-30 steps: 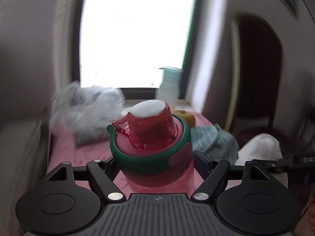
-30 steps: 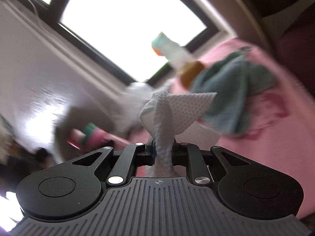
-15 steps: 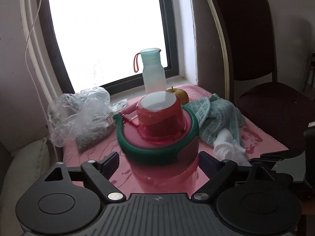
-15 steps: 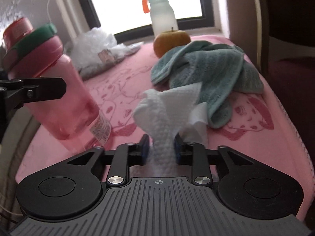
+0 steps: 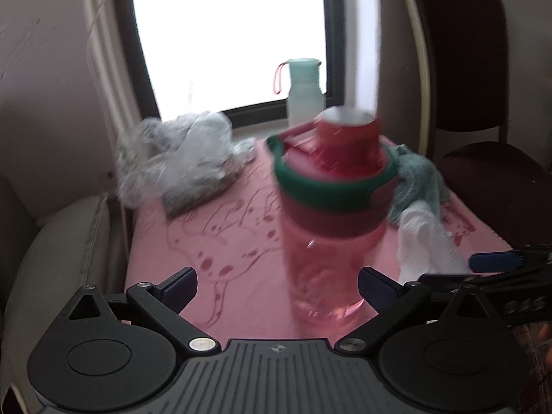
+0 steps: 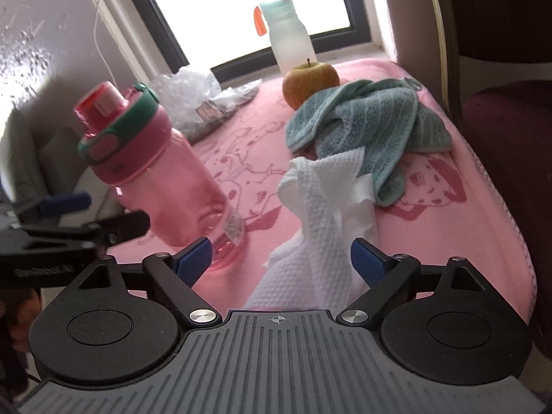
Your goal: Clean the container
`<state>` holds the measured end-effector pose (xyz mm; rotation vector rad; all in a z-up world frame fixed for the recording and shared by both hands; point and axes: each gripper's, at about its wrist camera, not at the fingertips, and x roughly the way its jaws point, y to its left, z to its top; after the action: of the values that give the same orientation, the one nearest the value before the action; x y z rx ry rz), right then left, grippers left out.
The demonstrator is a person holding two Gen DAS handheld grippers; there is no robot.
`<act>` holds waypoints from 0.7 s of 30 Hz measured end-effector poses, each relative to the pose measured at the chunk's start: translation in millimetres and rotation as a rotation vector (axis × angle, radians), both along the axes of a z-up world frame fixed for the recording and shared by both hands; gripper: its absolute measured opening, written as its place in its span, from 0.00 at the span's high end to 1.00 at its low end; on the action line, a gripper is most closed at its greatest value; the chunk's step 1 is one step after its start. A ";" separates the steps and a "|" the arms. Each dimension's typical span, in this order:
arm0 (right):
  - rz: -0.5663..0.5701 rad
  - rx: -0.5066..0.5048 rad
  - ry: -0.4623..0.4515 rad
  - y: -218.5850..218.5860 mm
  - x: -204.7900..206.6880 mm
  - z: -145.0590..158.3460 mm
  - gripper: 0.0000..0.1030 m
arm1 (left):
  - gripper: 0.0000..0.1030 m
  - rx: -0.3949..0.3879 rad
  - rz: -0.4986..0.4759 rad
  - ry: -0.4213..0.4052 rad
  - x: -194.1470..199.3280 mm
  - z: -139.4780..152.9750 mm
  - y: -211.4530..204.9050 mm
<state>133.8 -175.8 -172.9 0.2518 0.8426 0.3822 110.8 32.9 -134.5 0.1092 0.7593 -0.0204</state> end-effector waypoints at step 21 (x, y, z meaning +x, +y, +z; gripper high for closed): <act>0.003 -0.347 -0.134 33.0 51.8 -35.9 0.54 | 0.03 -0.172 0.077 0.032 -58.4 -37.4 50.3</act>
<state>185.6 -142.8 -208.8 -0.0957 0.7630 0.2469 52.4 83.1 -171.9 -0.0841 0.7898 -0.0144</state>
